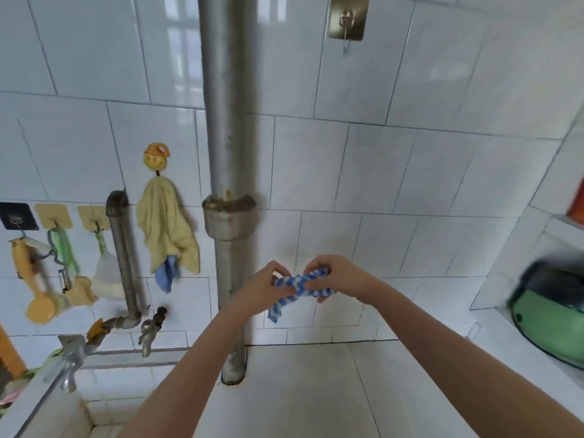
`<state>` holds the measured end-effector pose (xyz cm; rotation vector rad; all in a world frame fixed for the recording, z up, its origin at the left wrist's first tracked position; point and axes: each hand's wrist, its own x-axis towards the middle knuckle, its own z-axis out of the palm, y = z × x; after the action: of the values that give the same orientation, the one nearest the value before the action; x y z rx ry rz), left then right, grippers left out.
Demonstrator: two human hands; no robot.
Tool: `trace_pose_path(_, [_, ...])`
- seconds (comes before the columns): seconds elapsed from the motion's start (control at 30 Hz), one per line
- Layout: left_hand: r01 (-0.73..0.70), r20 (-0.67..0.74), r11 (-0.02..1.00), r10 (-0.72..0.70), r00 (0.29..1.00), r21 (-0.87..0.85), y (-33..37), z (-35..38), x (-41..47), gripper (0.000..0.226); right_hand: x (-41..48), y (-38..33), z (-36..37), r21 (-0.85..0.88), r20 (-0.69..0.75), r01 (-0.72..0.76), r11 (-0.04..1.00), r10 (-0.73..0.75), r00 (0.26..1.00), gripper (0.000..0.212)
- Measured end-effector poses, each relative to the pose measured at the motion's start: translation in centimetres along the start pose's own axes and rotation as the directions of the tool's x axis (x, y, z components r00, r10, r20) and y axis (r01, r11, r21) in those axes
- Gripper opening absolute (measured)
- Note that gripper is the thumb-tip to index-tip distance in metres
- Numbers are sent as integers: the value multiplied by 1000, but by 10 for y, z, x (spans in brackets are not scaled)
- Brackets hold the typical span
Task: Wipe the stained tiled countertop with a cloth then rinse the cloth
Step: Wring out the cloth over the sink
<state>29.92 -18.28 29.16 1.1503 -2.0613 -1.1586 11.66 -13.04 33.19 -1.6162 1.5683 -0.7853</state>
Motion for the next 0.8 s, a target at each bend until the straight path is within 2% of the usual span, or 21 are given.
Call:
trace_pose_path(0.2, [-164,-99,974,181,978,158,76,-9,36,12,8,-20,-76,-86,-97,137,987,-146,985,18])
trace_pose_path(0.33, [-246,-224,957,276,935,153,126,-39,59,11,18,-58,-118,-104,-211,268,958,-285,935,14])
trace_pose_path(0.47, [-325,-373,930,367,852,171,183,-73,84,16,38,-110,-158,-208,-402,400,893,-450,797,17])
trace_pose_path(0.63, [-448,-523,877,468,713,174,256,-103,112,9,56,-166,-209,-352,-493,530,772,-634,596,18])
trace_pose_path(0.8, [-528,-619,819,538,572,224,313,-130,137,16,74,-206,-248,-358,-597,600,715,-670,442,22])
